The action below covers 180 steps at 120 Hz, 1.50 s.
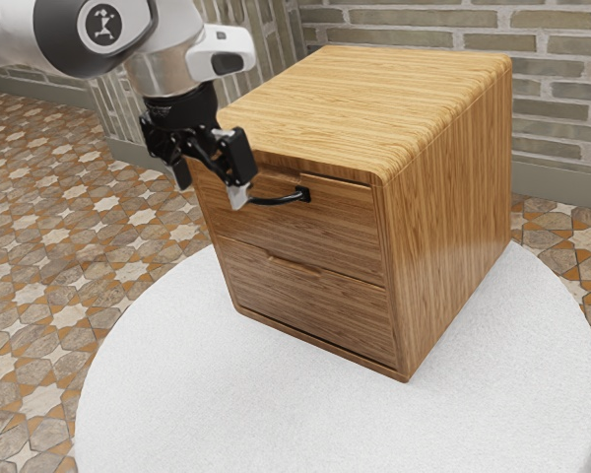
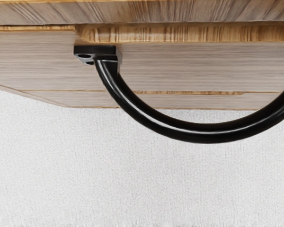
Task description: Pull the drawer handle with one arm to open the drawer
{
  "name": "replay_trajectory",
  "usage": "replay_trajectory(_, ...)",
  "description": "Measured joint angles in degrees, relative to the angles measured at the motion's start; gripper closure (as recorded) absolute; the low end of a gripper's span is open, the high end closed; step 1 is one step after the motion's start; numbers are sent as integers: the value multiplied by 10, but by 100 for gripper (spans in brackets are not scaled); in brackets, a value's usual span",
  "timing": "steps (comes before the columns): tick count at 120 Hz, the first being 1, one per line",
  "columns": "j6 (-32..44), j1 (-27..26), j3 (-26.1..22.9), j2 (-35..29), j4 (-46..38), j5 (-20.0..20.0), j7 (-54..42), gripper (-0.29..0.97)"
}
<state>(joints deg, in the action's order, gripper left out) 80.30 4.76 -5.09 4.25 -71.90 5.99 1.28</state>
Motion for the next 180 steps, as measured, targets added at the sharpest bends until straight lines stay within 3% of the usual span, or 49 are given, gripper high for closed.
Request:
replay_trajectory(24,-12,-2,4,-1,3,-4,5,0)
replay_trajectory(37,-45,19,-9,-44,95,-13,42,0)
replay_trajectory(48,-67,41,-32,-73,110,-18,116,0)
replay_trajectory(75,-74,-20,-35,-71,109,-47,354,0)
replay_trajectory(103,-74,7,-31,-82,82,-51,528,0)
replay_trajectory(110,-22,12,-31,-174,-67,-53,561,0)
replay_trajectory(118,90,6,-23,-273,-267,-61,593,0)
replay_trajectory(129,256,5,-21,-316,-417,-69,629,0)
replay_trajectory(148,454,7,-14,-317,-471,-86,683,0)
replay_trajectory(180,607,7,4,-314,-534,-100,747,1)
